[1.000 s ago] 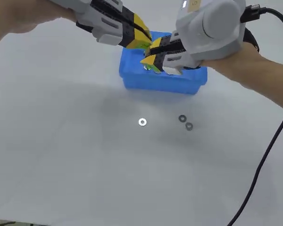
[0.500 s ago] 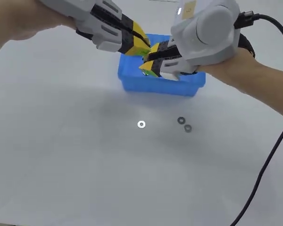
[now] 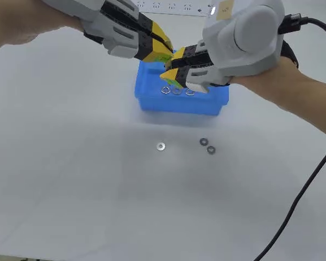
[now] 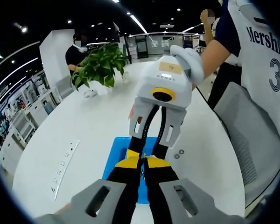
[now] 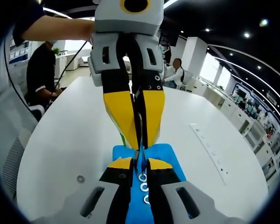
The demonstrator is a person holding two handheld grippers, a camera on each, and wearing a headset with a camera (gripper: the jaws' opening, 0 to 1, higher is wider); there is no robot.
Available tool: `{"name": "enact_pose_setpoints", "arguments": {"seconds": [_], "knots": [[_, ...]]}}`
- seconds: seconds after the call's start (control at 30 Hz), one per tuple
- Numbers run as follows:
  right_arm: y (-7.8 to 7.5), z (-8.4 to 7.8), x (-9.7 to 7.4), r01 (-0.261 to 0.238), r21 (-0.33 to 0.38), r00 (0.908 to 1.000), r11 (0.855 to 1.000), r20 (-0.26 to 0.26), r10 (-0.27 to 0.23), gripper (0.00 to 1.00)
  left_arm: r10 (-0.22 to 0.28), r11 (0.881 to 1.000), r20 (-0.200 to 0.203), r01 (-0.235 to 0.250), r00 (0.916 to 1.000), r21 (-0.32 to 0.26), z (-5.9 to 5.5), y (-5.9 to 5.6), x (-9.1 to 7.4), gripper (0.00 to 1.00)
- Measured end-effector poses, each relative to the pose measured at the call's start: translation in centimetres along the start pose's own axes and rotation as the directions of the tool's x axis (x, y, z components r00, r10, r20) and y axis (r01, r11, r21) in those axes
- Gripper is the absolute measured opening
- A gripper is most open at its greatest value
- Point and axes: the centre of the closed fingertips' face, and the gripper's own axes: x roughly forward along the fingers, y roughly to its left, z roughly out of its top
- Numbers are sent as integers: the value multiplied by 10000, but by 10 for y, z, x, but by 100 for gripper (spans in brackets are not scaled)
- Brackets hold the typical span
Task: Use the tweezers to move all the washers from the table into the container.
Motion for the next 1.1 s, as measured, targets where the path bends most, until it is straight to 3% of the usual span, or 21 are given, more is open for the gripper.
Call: {"name": "enact_pose_setpoints", "arguments": {"seconds": [0.47,0.9,1.1], "knots": [[24,25,-28,128,-277,9996,9995,246,-121,12,-7,9989,3,7,10000,462,22,-29,-22,7],[62,34,-34,-240,-244,9989,9994,391,250,12,-208,9983,-214,219,9996,546,24,-62,-31,6],[79,31,-34,-427,-183,9984,9989,357,434,12,-303,9989,-184,309,9994,355,18,-78,-31,6]]}}
